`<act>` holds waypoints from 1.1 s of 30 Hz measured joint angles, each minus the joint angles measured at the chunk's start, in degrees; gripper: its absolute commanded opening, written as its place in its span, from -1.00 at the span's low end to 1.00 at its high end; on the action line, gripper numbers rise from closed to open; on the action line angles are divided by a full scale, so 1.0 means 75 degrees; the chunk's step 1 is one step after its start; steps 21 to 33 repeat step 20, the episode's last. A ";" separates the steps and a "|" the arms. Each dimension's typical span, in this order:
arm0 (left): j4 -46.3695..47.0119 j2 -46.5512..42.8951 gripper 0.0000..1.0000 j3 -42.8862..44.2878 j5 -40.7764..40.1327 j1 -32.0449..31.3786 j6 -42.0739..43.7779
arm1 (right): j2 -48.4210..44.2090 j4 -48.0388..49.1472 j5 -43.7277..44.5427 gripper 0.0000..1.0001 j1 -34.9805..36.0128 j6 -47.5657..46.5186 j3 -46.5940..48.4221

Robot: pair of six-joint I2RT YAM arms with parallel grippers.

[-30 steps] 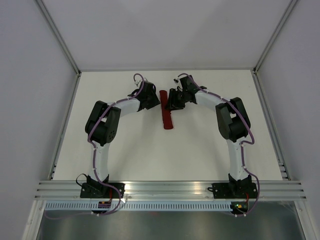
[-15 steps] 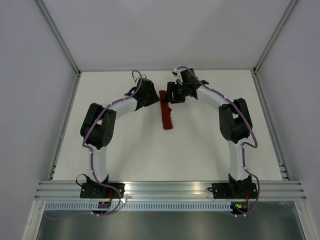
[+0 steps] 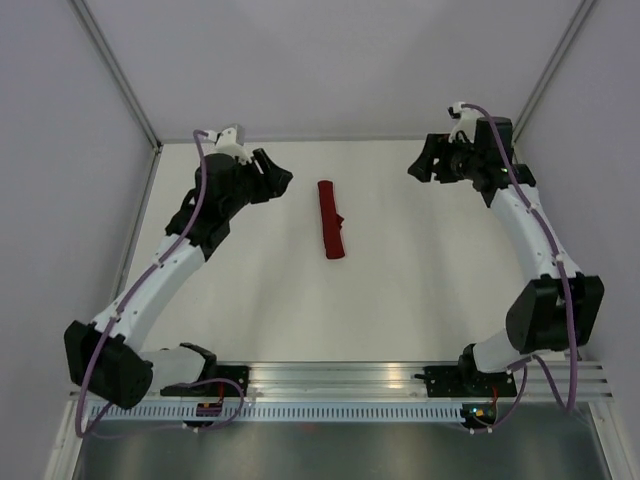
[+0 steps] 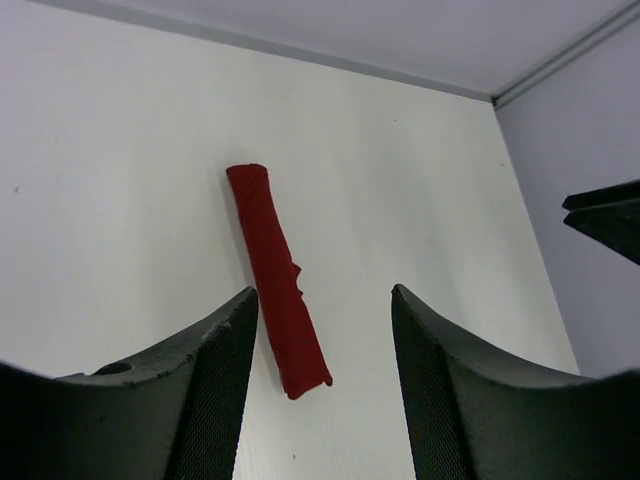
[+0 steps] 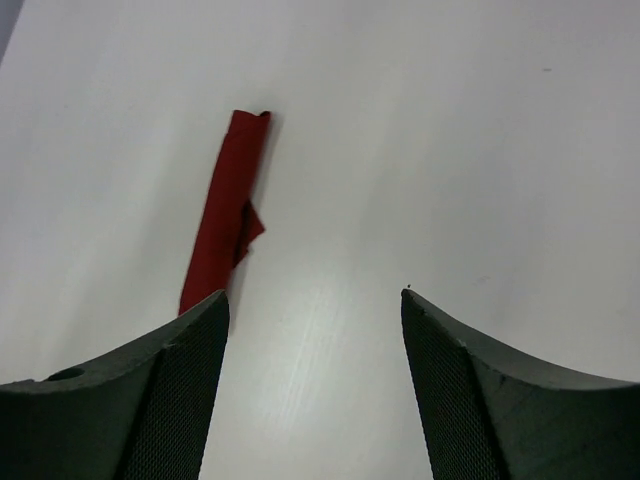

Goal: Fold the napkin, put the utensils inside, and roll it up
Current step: Roll the napkin with the utensil

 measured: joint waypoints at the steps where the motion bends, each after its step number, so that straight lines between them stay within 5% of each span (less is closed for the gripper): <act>1: -0.0079 -0.0373 0.23 -0.0122 0.0125 0.0000 0.0079 | -0.0405 -0.0038 0.0067 0.58 -0.0242 -0.0163 -0.0219; 11: -0.0912 -0.2460 0.25 -0.1008 0.1142 0.0000 0.0580 | -0.2946 -0.0554 0.0475 0.67 -0.0685 -0.1003 -0.1332; 33: -0.1323 -0.2658 0.27 -0.1107 0.1419 0.0000 0.0836 | -0.3086 -0.0542 0.0627 0.76 -0.0702 -0.1040 -0.1868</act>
